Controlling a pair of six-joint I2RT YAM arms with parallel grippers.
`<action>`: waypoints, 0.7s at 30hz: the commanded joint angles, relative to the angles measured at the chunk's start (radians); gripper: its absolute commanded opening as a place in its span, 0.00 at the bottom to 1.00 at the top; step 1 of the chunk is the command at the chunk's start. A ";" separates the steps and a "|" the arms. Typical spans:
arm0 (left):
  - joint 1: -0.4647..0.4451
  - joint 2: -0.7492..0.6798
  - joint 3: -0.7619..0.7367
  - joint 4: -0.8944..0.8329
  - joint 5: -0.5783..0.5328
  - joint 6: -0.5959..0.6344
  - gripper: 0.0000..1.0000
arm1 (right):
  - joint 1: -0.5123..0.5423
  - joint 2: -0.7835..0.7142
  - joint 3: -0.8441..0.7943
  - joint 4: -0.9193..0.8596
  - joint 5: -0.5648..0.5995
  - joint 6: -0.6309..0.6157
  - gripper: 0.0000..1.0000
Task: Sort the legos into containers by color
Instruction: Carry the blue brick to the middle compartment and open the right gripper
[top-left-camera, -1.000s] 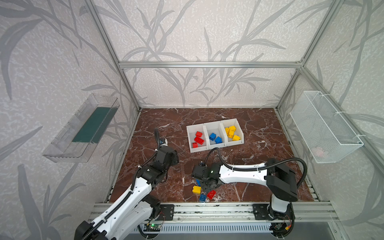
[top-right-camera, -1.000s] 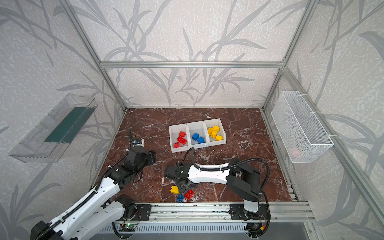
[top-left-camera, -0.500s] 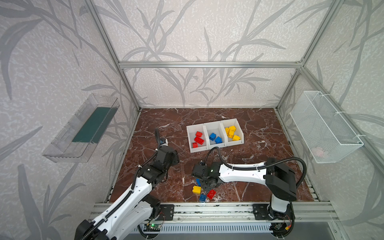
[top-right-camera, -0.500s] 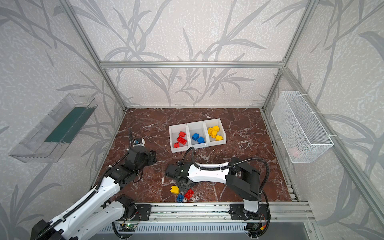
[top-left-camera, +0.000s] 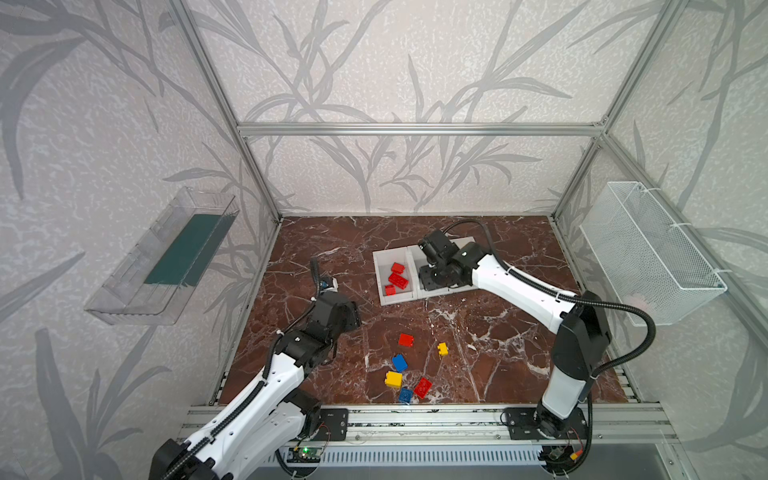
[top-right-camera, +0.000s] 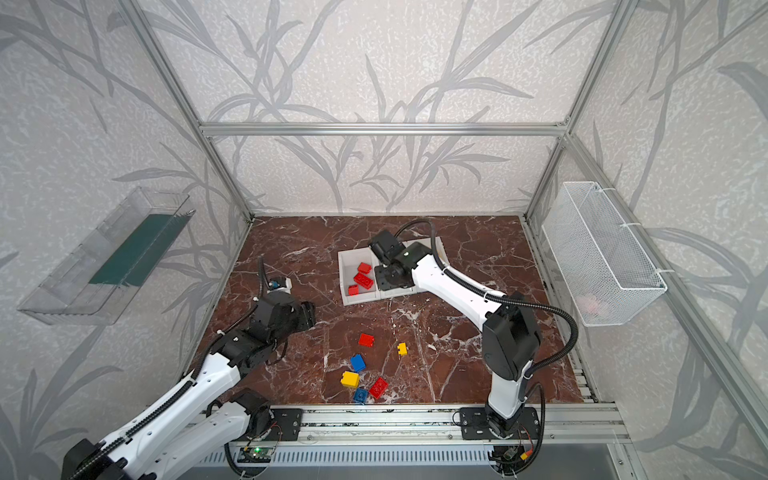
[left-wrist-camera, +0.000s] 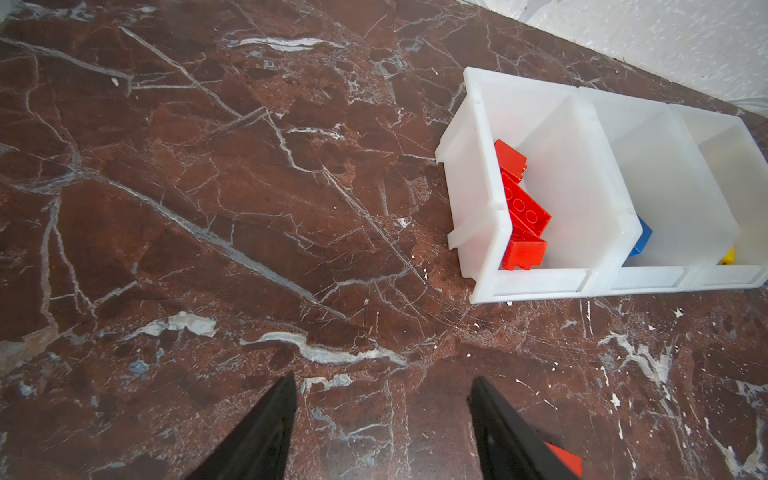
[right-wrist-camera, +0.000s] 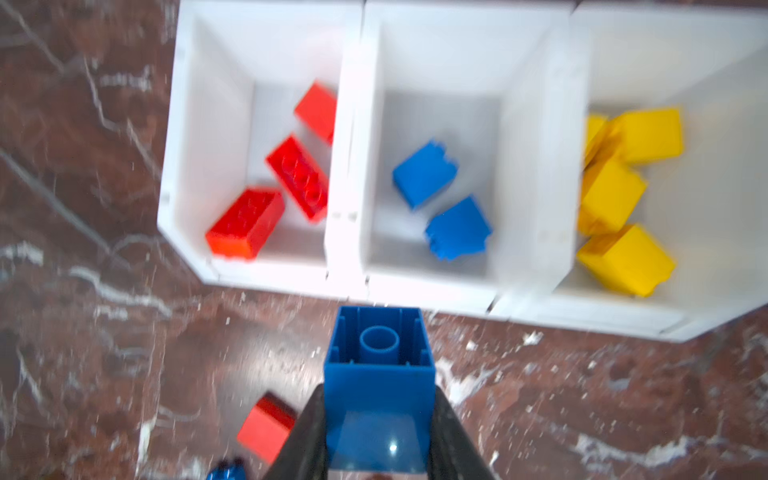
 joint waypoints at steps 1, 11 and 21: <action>0.007 -0.017 -0.004 -0.040 0.023 -0.028 0.69 | -0.035 0.108 0.098 -0.038 -0.013 -0.082 0.30; 0.004 -0.057 -0.055 -0.026 0.112 -0.044 0.69 | -0.090 0.235 0.217 -0.049 -0.044 -0.077 0.37; 0.004 -0.032 -0.055 -0.012 0.172 -0.043 0.69 | -0.095 0.203 0.222 -0.075 -0.049 -0.076 0.66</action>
